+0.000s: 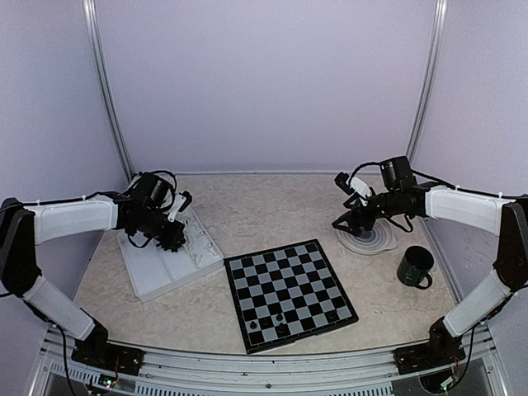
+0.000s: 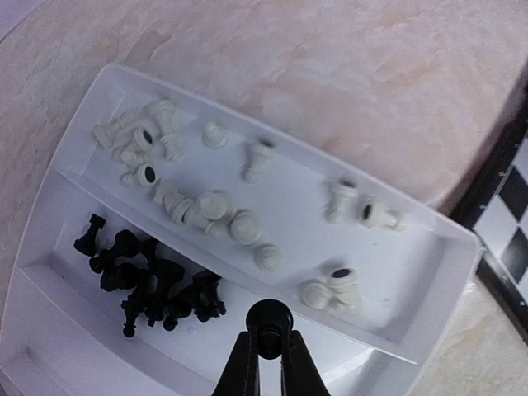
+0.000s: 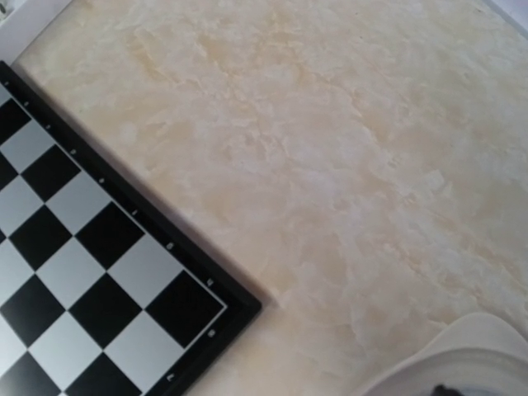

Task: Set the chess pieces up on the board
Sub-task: Pick up the bishop from the storage box, then place the bishop on c8.

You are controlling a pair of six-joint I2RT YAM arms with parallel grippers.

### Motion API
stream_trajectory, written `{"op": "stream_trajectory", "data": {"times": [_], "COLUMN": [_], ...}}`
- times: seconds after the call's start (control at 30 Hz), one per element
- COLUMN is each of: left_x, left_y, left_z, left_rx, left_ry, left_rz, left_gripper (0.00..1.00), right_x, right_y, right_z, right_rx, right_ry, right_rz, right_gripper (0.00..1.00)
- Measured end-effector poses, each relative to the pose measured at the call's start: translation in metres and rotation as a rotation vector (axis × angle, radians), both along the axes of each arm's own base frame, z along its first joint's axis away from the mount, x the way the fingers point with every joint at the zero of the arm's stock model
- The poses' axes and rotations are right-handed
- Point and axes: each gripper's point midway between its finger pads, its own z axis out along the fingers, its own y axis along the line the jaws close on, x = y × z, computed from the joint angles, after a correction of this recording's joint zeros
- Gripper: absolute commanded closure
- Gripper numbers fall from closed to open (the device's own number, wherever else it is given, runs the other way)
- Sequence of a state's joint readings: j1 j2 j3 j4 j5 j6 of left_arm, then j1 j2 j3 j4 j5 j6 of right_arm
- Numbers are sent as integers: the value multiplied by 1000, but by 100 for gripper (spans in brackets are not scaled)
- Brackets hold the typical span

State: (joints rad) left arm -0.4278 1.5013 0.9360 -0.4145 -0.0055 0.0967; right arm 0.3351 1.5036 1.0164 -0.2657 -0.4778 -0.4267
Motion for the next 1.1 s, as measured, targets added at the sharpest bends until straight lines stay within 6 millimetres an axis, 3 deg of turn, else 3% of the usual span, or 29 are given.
{"op": "stream_trajectory", "data": {"times": [0.13,0.2,0.27,0.33,0.43,0.57,0.7,0.9,1.1], "left_x": [-23,-40,-58,-76,-98,-125,-157,-194,-208], "left_y": [-48,-85,-116,-145,-186,-248,-304,-337,-361], "left_z": [63,103,130,148,159,145,102,42,27], "left_rx": [-47,-106,-161,-207,-242,-247,-219,-175,-188], "left_ry": [-130,-210,-253,-273,-271,-224,-130,4,45], "left_rz": [-90,-161,-227,-291,-379,-512,-661,-802,-876], "left_gripper": [100,100,100,100,100,100,100,100,100], "right_x": [1,2,3,4,6,9,13,17,18], "right_y": [-1,-2,-3,-4,-6,-10,-14,-17,-18], "right_z": [-1,-1,-4,-6,-11,-12,-12,-12,-14], "right_rx": [-7,-12,-20,-27,-43,-66,-86,-105,-112], "right_ry": [-4,-5,-3,0,2,-10,-26,-42,-42], "right_rz": [-7,-11,-17,-22,-31,-46,-67,-85,-87], "right_gripper": [13,13,13,13,13,13,13,13,13]}}
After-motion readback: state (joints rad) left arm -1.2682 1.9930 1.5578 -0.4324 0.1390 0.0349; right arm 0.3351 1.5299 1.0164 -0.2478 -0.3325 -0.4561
